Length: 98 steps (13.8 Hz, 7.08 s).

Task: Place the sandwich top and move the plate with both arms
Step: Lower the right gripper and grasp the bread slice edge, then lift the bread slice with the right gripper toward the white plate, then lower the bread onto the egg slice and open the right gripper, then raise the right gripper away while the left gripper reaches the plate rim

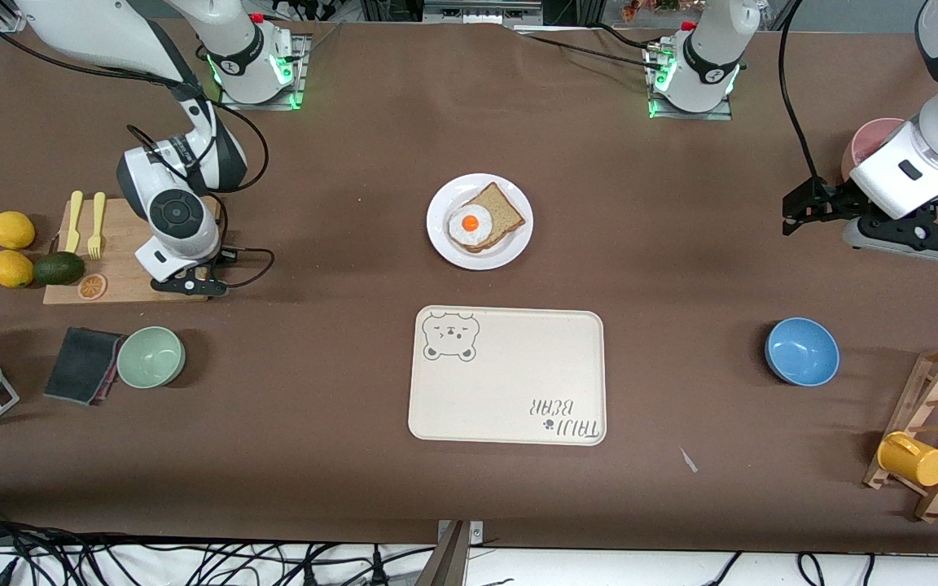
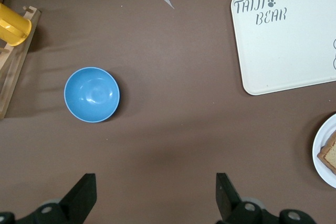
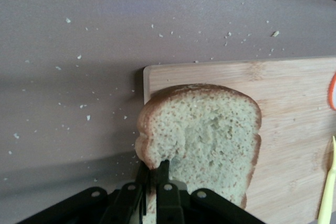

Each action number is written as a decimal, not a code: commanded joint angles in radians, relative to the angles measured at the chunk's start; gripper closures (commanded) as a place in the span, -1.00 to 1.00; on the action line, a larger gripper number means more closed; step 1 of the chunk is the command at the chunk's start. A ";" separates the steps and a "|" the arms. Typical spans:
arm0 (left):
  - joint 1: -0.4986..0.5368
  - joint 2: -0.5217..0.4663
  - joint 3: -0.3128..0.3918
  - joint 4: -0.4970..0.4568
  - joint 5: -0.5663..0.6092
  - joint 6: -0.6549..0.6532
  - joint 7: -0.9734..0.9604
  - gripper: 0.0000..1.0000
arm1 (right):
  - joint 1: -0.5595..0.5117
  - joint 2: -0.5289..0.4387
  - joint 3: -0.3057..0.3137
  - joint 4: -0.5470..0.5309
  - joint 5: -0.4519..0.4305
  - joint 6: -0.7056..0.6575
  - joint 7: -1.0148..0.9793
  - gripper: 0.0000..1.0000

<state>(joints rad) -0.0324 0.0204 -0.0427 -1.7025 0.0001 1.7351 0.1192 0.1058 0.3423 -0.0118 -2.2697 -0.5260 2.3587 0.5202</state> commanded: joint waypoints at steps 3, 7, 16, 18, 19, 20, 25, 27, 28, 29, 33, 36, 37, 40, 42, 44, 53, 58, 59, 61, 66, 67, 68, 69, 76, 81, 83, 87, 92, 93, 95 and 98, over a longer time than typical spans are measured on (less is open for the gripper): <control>-0.003 0.009 0.000 0.029 -0.022 -0.022 0.007 -1.00 | 0.000 -0.003 0.013 0.001 -0.011 0.004 0.032 1.00; -0.003 0.010 0.000 0.029 -0.022 -0.020 0.008 -1.00 | 0.002 -0.014 0.044 0.050 0.000 -0.073 0.024 1.00; 0.006 0.010 0.000 0.027 -0.023 -0.022 0.019 -1.00 | 0.009 -0.011 0.220 0.373 0.210 -0.459 0.023 1.00; 0.003 0.010 0.000 0.027 -0.023 -0.020 0.019 -1.00 | 0.044 0.006 0.231 0.481 0.236 -0.557 0.040 1.00; 0.002 0.010 0.000 0.027 -0.023 -0.020 0.019 -1.00 | 0.076 0.009 0.230 0.511 0.239 -0.576 0.064 1.00; 0.003 0.010 0.000 0.027 -0.023 -0.020 0.019 -1.00 | 0.103 0.009 0.231 0.533 0.242 -0.578 0.093 1.00; 0.002 0.010 0.000 0.027 -0.028 -0.020 0.016 -1.00 | 0.219 0.064 0.231 0.623 0.345 -0.569 0.230 1.00; -0.001 0.010 0.000 0.029 -0.028 -0.022 0.010 -1.00 | 0.296 0.136 0.230 0.706 0.343 -0.570 0.323 1.00; -0.001 0.010 0.000 0.029 -0.028 -0.020 0.008 -1.00 | 0.326 0.170 0.230 0.751 0.345 -0.572 0.366 1.00; -0.003 0.010 0.000 0.029 -0.028 -0.020 0.010 -1.00 | 0.354 0.197 0.231 0.786 0.346 -0.573 0.401 1.00; 0.002 0.010 0.000 0.029 -0.028 -0.020 0.019 -1.00 | 0.443 0.273 0.231 0.863 0.346 -0.567 0.538 1.00; 0.002 0.010 0.000 0.029 -0.026 -0.020 0.019 -1.00 | 0.488 0.326 0.230 0.933 0.377 -0.564 0.598 1.00; 0.002 0.010 0.000 0.029 -0.026 -0.020 0.019 -1.00 | 0.498 0.355 0.230 0.970 0.382 -0.561 0.621 1.00; 0.002 0.010 0.000 0.029 -0.028 -0.020 0.019 -1.00 | 0.555 0.408 0.230 1.026 0.383 -0.515 0.696 1.00; 0.005 0.010 0.000 0.029 -0.026 -0.020 0.019 -1.00 | 0.583 0.411 0.230 1.010 0.386 -0.503 0.750 1.00; 0.008 0.010 0.000 0.024 -0.028 -0.022 0.020 -1.00 | 0.601 0.408 0.230 1.004 0.412 -0.506 0.799 1.00; 0.008 0.010 0.000 0.027 -0.028 -0.020 0.022 -1.00 | 0.647 0.449 0.230 0.955 0.382 -0.489 0.857 1.00; 0.008 0.010 0.000 0.027 -0.028 -0.020 0.022 -1.00 | 0.635 0.468 0.230 0.952 0.369 -0.483 0.854 1.00; 0.008 0.010 0.000 0.027 -0.028 -0.020 0.022 -1.00 | 0.635 0.468 0.230 0.955 0.371 -0.481 0.854 1.00; 0.008 0.010 0.000 0.027 -0.028 -0.020 0.022 -1.00 | 0.634 0.472 0.227 0.955 0.373 -0.449 0.859 0.46; 0.008 0.010 0.000 0.027 -0.028 -0.020 0.022 -1.00 | 0.627 0.466 0.224 0.973 0.382 -0.435 0.853 -0.28; 0.008 0.010 0.000 0.027 -0.028 -0.020 0.020 -1.00 | 0.620 0.463 0.224 0.983 0.383 -0.437 0.856 -0.28; 0.008 0.010 0.000 0.026 -0.028 -0.022 0.022 -1.00 | 0.606 0.457 0.225 0.990 0.383 -0.449 0.856 -0.28; 0.008 0.010 0.000 0.026 -0.028 -0.020 0.020 -1.00 | 0.592 0.443 0.228 0.990 0.386 -0.457 0.853 -0.32; 0.008 0.012 0.000 0.027 -0.029 -0.020 0.020 -1.00 | 0.482 0.313 0.225 0.996 0.396 -0.574 0.666 -0.99; -0.003 0.010 0.000 0.026 -0.029 -0.022 0.019 -1.00 | 0.350 0.195 0.214 0.992 0.399 -0.700 0.381 -0.99; -0.004 0.010 0.000 0.021 -0.052 -0.035 0.019 -1.00 | 0.298 0.121 0.213 0.975 0.402 -0.755 0.258 -0.99; -0.004 0.013 0.000 0.024 -0.065 -0.058 0.019 -1.00 | 0.154 -0.024 0.213 0.958 0.437 -0.892 0.025 -0.99; 0.006 0.070 0.000 0.008 -0.255 -0.207 0.037 -1.00 | -0.038 -0.219 0.211 0.900 0.472 -1.015 -0.285 -1.00; 0.006 0.084 0.000 0.007 -0.302 -0.233 0.071 -1.00 | -0.064 -0.255 0.208 0.877 0.475 -1.020 -0.313 -0.99; -0.004 0.116 -0.002 0.006 -0.327 -0.239 0.152 -1.00 | -0.084 -0.314 0.159 0.822 0.530 -1.013 -0.376 -1.00; -0.003 0.228 -0.002 0.007 -0.503 -0.232 0.230 -1.00 | -0.097 -0.344 0.124 0.806 0.561 -1.010 -0.434 -1.00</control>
<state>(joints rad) -0.0386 0.1727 -0.0443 -1.7098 -0.4183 1.5119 0.2898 0.0257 0.0398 0.1190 -1.4135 0.0075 1.3298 0.1225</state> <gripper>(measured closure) 0.000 0.000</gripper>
